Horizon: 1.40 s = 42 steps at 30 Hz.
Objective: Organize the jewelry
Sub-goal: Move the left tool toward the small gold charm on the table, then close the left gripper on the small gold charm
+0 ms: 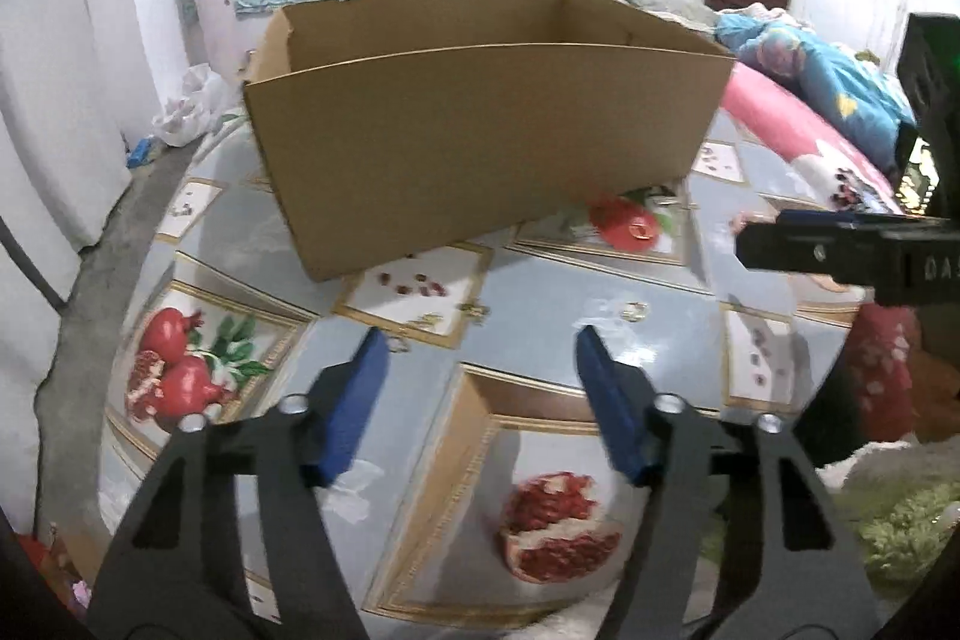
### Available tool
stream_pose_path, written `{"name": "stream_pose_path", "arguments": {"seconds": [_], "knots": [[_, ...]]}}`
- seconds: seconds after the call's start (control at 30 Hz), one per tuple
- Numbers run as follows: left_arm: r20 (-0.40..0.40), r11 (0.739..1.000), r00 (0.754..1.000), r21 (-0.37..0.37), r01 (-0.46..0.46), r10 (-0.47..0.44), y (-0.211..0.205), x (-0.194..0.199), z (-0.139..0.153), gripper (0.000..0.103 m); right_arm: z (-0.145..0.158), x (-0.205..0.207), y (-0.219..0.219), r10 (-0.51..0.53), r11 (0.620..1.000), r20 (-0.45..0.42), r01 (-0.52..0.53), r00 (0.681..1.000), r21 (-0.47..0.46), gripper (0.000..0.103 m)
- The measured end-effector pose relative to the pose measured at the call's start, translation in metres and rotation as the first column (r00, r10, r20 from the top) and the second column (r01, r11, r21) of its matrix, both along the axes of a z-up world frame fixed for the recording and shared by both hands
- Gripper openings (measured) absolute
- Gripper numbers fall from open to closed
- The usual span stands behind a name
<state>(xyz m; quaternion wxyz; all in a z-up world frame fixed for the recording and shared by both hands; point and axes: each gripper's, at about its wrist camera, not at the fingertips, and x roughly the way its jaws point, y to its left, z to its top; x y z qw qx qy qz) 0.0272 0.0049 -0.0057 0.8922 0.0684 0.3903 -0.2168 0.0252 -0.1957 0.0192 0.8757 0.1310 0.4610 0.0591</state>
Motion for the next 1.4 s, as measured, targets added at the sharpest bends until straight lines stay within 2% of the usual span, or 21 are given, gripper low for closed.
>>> {"name": "stream_pose_path", "arguments": {"seconds": [0.17,0.33,0.63,1.1,1.23,1.4], "knots": [[-0.018,0.999,1.000,0.032,-0.019,0.020,0.008,0.018,-0.002,0.039,-0.006,0.012,0.010,0.025,1.000,-0.034,-0.025,0.999,0.011,0.062],[-0.045,0.997,0.999,0.079,-0.006,0.009,0.010,0.028,-0.009,0.029,-0.011,0.023,0.017,0.042,0.999,-0.057,-0.041,0.997,0.017,0.060],[-0.125,0.992,0.992,0.122,0.022,-0.006,0.014,0.043,-0.023,0.029,-0.017,0.032,0.019,0.063,0.998,-0.068,-0.061,0.996,0.025,0.060],[-0.133,0.983,0.985,0.138,0.125,-0.106,0.012,0.050,-0.024,0.029,-0.025,0.035,0.012,0.057,0.997,-0.075,-0.053,0.996,0.058,0.060],[-0.141,0.978,0.981,0.143,0.150,-0.130,0.007,0.051,-0.022,0.020,-0.023,0.035,0.010,0.052,0.997,-0.069,-0.048,0.996,0.066,0.060],[-0.132,0.978,0.984,0.153,0.140,-0.120,0.003,0.048,-0.022,0.019,-0.023,0.033,0.009,0.051,0.997,-0.062,-0.047,0.997,0.067,0.060]]}}
